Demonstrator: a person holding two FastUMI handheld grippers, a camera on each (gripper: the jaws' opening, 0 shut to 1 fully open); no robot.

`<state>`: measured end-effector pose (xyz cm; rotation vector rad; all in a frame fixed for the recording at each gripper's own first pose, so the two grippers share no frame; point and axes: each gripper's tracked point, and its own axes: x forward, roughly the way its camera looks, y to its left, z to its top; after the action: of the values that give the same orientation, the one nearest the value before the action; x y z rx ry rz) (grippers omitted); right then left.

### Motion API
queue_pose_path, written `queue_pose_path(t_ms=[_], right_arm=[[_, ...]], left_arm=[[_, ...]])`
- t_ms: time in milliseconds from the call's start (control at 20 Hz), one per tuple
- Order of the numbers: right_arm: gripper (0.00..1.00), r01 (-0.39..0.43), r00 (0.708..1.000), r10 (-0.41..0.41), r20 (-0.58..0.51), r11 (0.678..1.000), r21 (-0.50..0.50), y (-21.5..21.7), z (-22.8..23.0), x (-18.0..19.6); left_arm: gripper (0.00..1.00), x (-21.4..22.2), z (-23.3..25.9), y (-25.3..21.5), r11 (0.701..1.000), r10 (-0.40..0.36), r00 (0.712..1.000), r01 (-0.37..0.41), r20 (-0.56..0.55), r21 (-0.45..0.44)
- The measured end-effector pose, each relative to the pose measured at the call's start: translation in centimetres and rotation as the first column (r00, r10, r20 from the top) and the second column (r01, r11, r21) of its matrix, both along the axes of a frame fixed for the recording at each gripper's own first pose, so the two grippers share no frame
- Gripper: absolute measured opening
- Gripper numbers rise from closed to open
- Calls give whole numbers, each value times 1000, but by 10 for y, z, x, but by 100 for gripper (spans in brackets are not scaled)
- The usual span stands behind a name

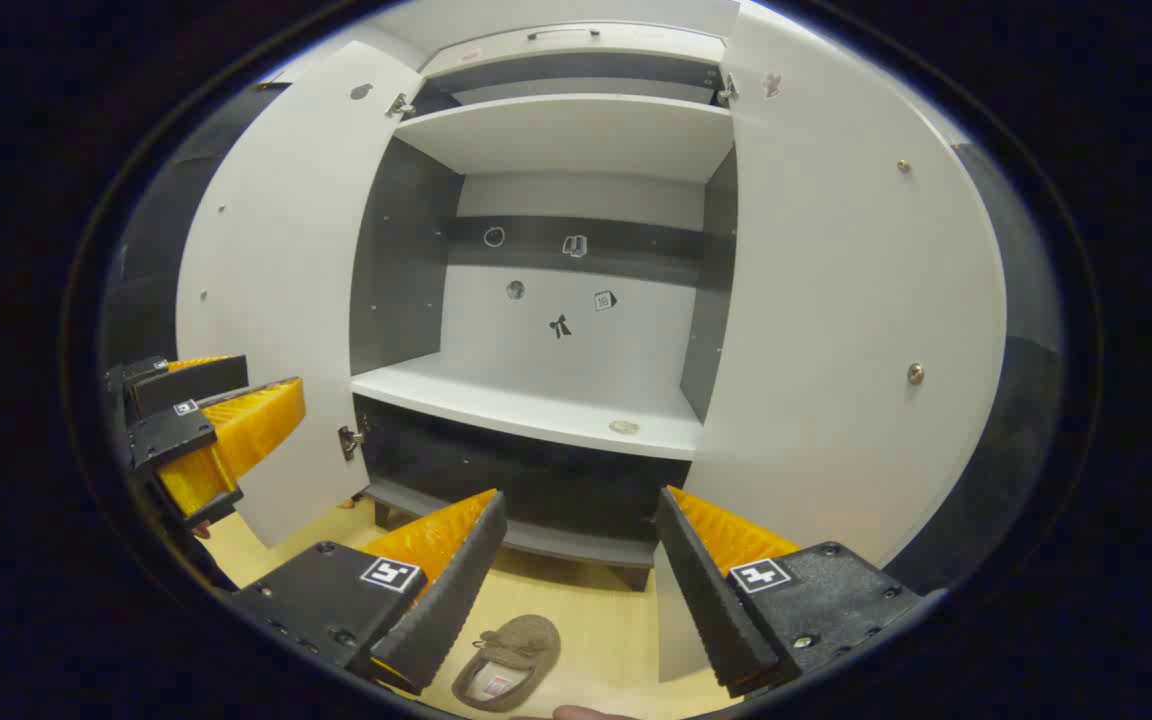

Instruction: Grab one shoe with the right hand and put it into the shoe cabinet, grab the other shoe with the left hand and put it into the shoe cabinet; then close the right door with the right hand and the left door with the left hand.

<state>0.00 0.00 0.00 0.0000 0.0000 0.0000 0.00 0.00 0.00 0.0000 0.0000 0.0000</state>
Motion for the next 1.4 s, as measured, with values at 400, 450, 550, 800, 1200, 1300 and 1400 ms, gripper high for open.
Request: queue_pose_path(t_ms=[400,450,550,800,1200,1300,1400], right_arm=[[98,-34,999,33,-19,999,-13,11,-5,4],[99,-35,999,35,-19,999,-15,12,-5,4],[98,-42,999,41,-24,999,-19,13,-8,3],[98,-70,995,66,-82,996,-49,22,-28,3],[97,-202,925,162,-345,976,-83,51,-132,0],[97,-252,890,202,-409,965,-73,63,-158,-5],[96,-289,858,231,-459,956,-59,74,-178,-8]], left_arm=[[96,-9,-3,3,1000,12,1000,-12,-3,11],[96,-10,-3,4,1000,17,1000,-17,-3,14],[96,-11,-4,6,1000,21,1000,-21,-2,13],[96,-11,-8,14,999,38,999,-37,-12,29],[96,-15,-25,25,998,63,996,-61,-57,32],[96,-17,-32,28,997,68,995,-66,-75,36],[96,-21,-39,35,996,80,992,-76,-95,46]])
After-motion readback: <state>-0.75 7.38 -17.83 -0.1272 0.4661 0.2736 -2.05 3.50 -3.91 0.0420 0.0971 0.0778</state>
